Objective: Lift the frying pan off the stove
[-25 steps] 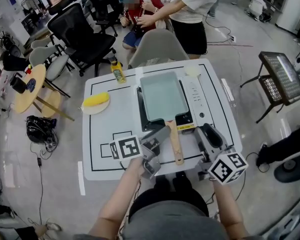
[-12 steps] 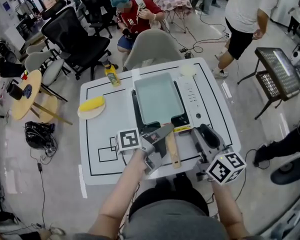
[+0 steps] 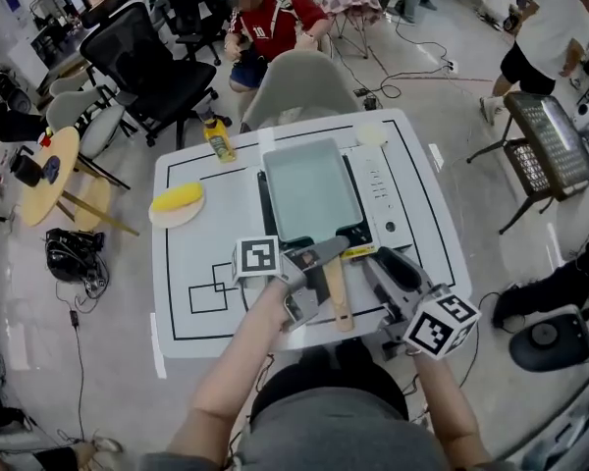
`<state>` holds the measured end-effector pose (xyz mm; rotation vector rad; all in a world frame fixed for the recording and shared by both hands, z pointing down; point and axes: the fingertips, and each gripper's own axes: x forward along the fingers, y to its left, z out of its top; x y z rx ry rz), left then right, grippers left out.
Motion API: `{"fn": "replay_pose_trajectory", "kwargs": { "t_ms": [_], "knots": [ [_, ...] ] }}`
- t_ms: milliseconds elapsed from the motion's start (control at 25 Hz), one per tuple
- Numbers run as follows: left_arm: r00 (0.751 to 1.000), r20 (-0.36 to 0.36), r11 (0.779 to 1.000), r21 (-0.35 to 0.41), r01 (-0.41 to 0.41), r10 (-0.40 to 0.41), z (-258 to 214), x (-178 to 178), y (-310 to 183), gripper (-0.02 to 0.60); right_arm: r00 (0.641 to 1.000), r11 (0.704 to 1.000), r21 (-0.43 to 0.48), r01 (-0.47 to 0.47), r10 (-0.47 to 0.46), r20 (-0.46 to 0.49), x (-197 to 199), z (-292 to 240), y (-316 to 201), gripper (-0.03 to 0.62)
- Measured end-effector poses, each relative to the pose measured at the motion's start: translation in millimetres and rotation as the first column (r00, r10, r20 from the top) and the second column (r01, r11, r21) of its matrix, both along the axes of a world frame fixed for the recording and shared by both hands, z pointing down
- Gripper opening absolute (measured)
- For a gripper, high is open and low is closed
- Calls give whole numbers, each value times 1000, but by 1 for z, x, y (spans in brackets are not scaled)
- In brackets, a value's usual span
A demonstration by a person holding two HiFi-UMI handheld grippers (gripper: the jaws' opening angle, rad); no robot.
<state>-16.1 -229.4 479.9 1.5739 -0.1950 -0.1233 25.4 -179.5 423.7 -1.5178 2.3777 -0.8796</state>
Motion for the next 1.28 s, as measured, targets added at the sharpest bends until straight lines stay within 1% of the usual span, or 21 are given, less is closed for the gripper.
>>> {"fn": "replay_pose_trajectory", "kwargs": {
  "t_ms": [120, 240, 400, 520, 680, 880, 960, 1160, 1280],
  "knots": [
    [1000, 1, 1000, -12, 1, -1, 1, 0, 0, 170, 996, 997, -35, 75, -73, 57, -9, 6, 0, 164],
    [1000, 3, 999, -36, 3, -3, 4, 0, 0, 167, 972, 978, -72, 195, -183, 146, -23, 11, 2, 170],
    [1000, -1, 999, -34, 6, -6, 0, 1, 1, 167, 909, 926, -122, 357, -315, 273, -39, 13, 6, 185],
    [1000, -4, 1000, -24, 11, -11, 0, 0, 0, 167, 862, 881, -156, 446, -376, 340, -46, 17, 6, 195],
    [1000, -2, 1000, -17, 12, -12, 1, 0, -1, 167, 805, 825, -196, 530, -416, 423, -54, 23, 5, 198],
    [1000, -10, 1000, -9, 12, -12, -7, 2, 0, 167, 746, 763, -209, 611, -468, 474, -66, 26, 3, 196],
    [1000, -5, 1000, -12, 17, -17, -5, 2, 0, 167, 726, 742, -216, 635, -477, 494, -70, 28, 2, 183],
    [1000, -6, 1000, -12, 21, -21, -5, 1, -1, 167, 681, 695, -227, 682, -491, 543, -74, 32, 0, 173],
    [1000, -7, 1000, -6, 24, -24, -3, 1, -2, 167, 632, 651, -225, 725, -500, 592, -79, 33, 2, 173]
  ]
}}
